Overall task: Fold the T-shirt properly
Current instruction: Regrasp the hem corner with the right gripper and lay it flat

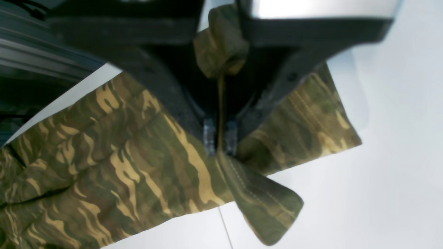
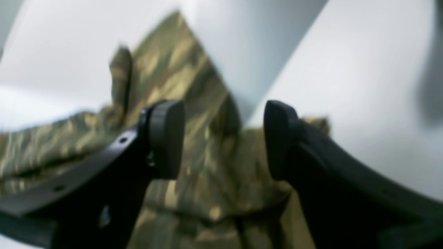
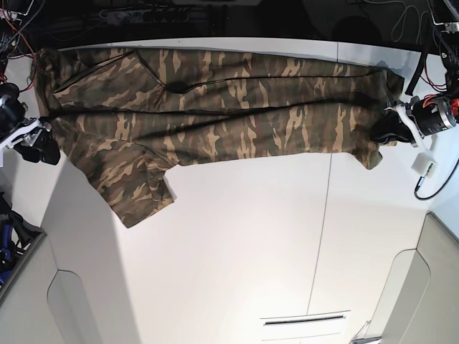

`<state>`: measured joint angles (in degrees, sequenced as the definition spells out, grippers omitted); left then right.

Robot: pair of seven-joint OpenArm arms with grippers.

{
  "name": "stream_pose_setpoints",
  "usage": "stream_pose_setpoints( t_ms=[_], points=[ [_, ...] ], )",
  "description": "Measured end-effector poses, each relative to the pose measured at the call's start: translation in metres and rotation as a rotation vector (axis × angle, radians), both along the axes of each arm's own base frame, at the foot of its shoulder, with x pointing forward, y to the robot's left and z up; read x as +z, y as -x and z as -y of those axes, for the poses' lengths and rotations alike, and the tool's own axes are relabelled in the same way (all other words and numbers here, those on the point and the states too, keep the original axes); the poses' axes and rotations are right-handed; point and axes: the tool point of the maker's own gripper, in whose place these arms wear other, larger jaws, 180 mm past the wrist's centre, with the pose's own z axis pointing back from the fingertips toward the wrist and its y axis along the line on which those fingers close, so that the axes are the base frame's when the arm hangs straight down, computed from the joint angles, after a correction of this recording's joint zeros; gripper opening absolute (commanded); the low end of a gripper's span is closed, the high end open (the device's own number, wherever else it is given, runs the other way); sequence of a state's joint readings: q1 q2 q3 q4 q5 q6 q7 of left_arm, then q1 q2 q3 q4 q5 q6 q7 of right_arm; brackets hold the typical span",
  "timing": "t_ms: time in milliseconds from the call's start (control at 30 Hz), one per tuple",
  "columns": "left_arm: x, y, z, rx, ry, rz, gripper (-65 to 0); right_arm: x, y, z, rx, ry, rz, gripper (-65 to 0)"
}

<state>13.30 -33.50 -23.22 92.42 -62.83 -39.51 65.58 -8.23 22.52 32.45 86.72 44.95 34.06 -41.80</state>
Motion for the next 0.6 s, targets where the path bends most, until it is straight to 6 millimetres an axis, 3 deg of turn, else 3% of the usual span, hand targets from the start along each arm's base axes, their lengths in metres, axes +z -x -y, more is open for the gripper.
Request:
stream_pose_setpoints(
  t_ms=[100,200,333,600],
  points=[
    [0.0,0.0,0.0,0.0,0.0,0.0,-63.7,0.007,-0.014,0.008,-0.027,0.043,0.018,-29.0],
    [0.0,0.0,0.0,0.0,0.0,0.0,-63.7,0.021,-0.036,0.005,-0.027,0.073,0.071,-29.0],
    [0.0,0.0,0.0,0.0,0.0,0.0,-63.7,0.022,-0.051,-0.001,-0.06,0.066,0.08,-29.0],
    [0.0,0.0,0.0,0.0,-0.001,0.0,-63.7,-0.042,-0.073,-0.015,-0.077,-0.006,-0.038,-29.0]
  ],
)
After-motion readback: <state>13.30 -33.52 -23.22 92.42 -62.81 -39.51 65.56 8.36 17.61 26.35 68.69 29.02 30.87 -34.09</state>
